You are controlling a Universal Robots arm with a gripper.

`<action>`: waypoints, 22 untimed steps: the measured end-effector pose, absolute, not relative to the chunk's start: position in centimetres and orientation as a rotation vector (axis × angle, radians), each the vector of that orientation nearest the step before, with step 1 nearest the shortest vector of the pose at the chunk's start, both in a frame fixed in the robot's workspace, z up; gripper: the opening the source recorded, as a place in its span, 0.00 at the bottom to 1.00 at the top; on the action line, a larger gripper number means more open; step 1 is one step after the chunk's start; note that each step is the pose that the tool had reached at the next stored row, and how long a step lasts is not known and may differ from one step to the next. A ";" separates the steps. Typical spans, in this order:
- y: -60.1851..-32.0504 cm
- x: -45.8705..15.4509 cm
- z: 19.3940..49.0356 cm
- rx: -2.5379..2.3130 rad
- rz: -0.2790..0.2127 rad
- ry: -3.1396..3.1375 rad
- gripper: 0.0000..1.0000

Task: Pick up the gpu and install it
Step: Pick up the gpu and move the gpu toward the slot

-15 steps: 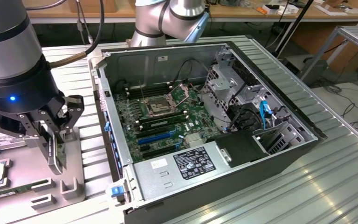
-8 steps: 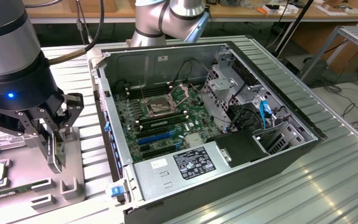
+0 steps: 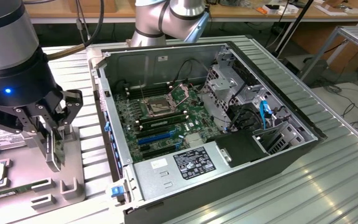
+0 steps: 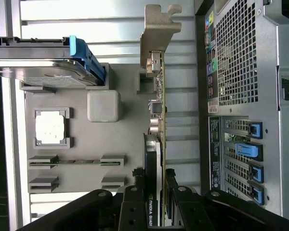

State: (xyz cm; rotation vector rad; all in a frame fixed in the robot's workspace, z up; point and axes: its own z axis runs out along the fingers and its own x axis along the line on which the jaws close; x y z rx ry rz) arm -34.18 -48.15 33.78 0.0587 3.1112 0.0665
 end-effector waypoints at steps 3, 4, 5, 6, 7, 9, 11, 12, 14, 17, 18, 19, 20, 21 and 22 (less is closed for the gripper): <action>-48.2 -34.2 33.9 0.059 0.067 3.111 0.27; -48.2 -34.2 34.0 0.059 0.067 3.111 0.27; -48.2 -34.2 34.1 0.059 0.066 3.111 0.27; -48.2 -34.2 34.1 0.059 0.066 3.111 0.27; -48.2 -34.2 34.2 0.059 0.067 3.111 0.27; -48.2 -34.2 34.2 0.059 0.067 3.111 0.27; -48.2 -34.2 34.2 0.059 0.066 3.111 0.27; -48.2 -34.2 34.2 0.059 0.066 3.111 0.27; -48.2 -34.2 34.2 0.059 0.066 3.111 0.27; -48.2 -34.2 34.2 0.059 0.067 3.111 0.27; -48.2 -34.2 34.3 0.059 0.066 3.111 0.27; -48.2 -34.2 34.3 0.059 0.067 3.111 0.27; -48.2 -34.2 34.4 0.059 0.066 3.111 0.27; -48.2 -34.2 34.4 0.059 0.066 3.112 0.27; -48.2 -34.2 34.4 0.059 0.067 3.111 0.27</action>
